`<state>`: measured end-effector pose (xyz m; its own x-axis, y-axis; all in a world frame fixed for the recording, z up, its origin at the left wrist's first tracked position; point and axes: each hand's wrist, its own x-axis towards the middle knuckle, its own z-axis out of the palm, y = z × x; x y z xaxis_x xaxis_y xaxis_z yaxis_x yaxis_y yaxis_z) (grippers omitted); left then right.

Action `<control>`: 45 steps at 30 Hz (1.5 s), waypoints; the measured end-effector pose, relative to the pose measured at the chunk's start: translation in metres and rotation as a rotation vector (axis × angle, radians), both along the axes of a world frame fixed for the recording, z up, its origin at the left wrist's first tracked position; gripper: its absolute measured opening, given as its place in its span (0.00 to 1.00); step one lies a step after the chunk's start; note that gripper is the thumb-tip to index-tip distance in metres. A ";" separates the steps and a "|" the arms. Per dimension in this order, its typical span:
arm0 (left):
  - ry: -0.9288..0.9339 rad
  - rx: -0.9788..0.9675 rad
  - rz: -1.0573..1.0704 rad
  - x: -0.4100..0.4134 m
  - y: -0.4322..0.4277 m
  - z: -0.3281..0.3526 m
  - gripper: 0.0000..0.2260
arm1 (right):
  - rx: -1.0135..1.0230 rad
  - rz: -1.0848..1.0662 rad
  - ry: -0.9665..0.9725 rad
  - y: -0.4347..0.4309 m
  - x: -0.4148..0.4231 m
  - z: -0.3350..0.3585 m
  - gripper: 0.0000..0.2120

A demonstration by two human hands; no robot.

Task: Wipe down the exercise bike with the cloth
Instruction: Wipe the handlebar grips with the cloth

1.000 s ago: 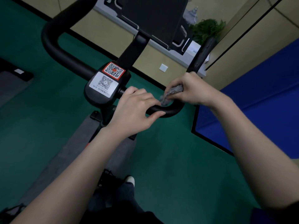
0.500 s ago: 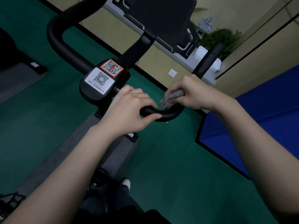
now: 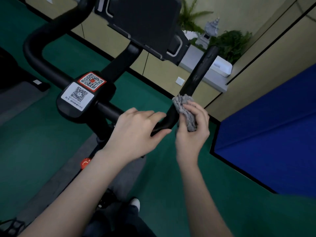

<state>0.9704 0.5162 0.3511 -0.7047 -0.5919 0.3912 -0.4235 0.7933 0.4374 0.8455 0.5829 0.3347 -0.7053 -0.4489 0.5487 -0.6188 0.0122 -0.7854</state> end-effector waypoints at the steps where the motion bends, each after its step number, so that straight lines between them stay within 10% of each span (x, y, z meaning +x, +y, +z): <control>1: 0.003 -0.010 0.011 0.000 0.000 -0.001 0.17 | -0.024 -0.013 -0.048 0.002 0.007 -0.004 0.09; 12: 0.040 0.003 0.095 -0.005 0.003 -0.007 0.19 | -0.126 -0.008 -0.316 -0.008 -0.007 -0.005 0.10; 29: 0.117 0.023 0.118 -0.008 0.006 -0.010 0.17 | -0.296 0.179 -1.443 0.000 0.004 -0.010 0.12; 45: 0.032 -0.026 0.076 -0.003 0.003 -0.010 0.18 | -0.291 0.291 -1.551 0.009 0.020 -0.014 0.14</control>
<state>0.9672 0.5194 0.3415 -0.6449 -0.6326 0.4288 -0.4694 0.7707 0.4310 0.8658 0.5920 0.3210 -0.5486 -0.6742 -0.4945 0.7856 -0.2132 -0.5809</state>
